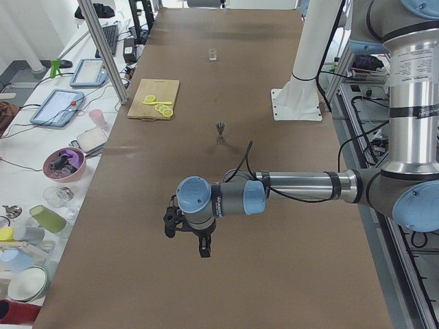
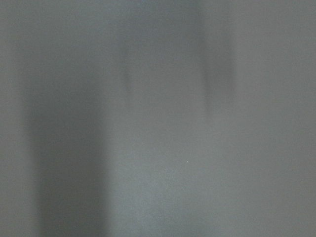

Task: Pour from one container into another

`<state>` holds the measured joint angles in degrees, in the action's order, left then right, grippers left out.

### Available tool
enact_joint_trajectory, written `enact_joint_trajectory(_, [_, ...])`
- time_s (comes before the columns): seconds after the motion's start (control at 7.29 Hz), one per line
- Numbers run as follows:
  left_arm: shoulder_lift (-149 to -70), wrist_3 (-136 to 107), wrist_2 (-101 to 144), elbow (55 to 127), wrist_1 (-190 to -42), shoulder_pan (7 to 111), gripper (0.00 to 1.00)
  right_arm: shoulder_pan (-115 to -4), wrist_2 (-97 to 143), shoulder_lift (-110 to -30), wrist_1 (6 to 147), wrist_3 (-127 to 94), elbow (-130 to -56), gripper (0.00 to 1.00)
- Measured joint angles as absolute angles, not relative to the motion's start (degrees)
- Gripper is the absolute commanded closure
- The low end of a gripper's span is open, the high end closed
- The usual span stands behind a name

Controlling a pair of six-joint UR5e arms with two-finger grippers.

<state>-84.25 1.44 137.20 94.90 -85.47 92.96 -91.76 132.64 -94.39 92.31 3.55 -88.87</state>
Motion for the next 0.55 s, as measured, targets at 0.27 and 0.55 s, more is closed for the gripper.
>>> enact_joint_trajectory(0.27, [-84.54,1.43,137.31,94.48,-85.43,94.24,0.02,-91.76,132.7,-94.39,92.29,3.52,-88.95,0.0])
enact_joint_trajectory(0.55, [-84.69,1.41,137.44,94.27,-85.43,94.44,0.02,-91.76,132.77,-94.39,92.29,3.52,-89.01,0.0])
